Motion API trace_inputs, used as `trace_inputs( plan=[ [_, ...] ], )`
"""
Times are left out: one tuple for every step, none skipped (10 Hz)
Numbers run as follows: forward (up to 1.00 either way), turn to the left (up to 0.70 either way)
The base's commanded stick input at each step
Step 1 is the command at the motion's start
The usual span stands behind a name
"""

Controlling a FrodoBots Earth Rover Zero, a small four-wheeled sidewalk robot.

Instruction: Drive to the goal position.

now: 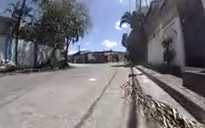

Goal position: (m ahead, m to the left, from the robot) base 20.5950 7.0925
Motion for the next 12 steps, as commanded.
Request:
trace_inputs(
  plan=[
    [0.7, 0.0],
    [0.7, 0.0],
    [0.75, 0.0],
    [0.84, 0.0],
    [0.85, 0.0],
    [0.85, 0.0],
    [0.85, 0.0],
    [0.85, 0.0],
    [0.85, 0.13],
    [0.85, 0.18],
    [0.85, 0.1],
    [0.85, 0.06]
  ],
)
